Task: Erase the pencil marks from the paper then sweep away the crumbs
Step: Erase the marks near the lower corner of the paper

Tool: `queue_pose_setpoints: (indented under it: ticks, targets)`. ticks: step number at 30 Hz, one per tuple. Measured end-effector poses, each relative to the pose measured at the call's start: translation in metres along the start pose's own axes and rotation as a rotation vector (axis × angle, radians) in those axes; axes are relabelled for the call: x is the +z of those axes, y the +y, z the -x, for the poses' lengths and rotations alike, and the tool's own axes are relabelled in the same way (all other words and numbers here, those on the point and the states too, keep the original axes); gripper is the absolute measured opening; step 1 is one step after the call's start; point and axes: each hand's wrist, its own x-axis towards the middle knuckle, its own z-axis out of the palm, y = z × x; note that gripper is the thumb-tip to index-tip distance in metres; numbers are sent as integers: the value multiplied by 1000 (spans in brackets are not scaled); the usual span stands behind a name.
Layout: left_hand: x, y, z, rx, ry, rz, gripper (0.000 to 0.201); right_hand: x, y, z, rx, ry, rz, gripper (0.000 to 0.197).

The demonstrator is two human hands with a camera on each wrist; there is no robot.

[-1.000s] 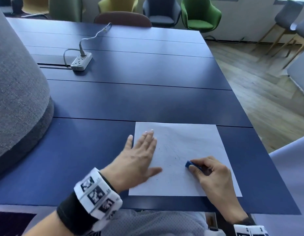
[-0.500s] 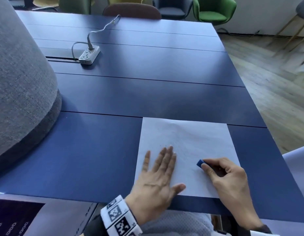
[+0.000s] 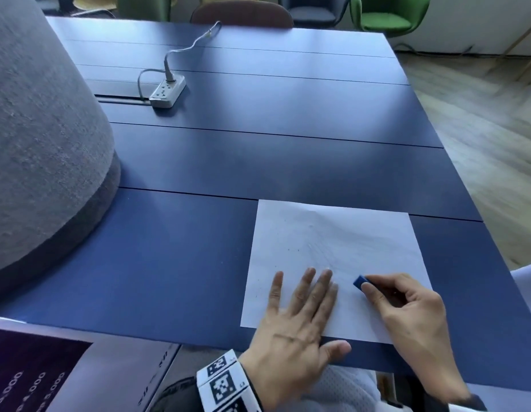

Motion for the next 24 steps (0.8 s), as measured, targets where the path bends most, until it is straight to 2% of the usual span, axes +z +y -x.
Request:
queue_pose_setpoints:
  ticks: [3, 6, 8, 10, 12, 14, 20, 22, 24]
  targets:
    - [-9, -36, 8, -166, -86, -27, 81, 1, 0, 0, 5, 3, -16, 17]
    - [-18, -63, 8, -302, -151, -91, 106, 2, -1, 0, 7, 4, -20, 14]
    - [-23, -53, 5, -267, -131, -60, 101, 0, 1, 1, 8, 10, -15, 14]
    - [-17, -27, 7, -92, -100, 2, 82, 0, 1, 1, 4, 16, -5, 16]
    - [-9, -10, 10, 41, -67, 0, 76, 0, 1, 1, 3, 14, -2, 15]
    - [-13, -16, 10, 14, -58, -24, 75, -1, 1, 1, 7, 9, -13, 15]
    - [-20, -84, 15, -252, -171, -132, 85, 0, 3, 2, -8, 7, -29, 19]
    - [-26, -79, 18, -223, -158, -118, 86, 0, 3, 3, -10, 9, -33, 18]
    - [-25, -65, 24, -91, -142, -99, 84, 1, 2, 3, -10, 8, -39, 18]
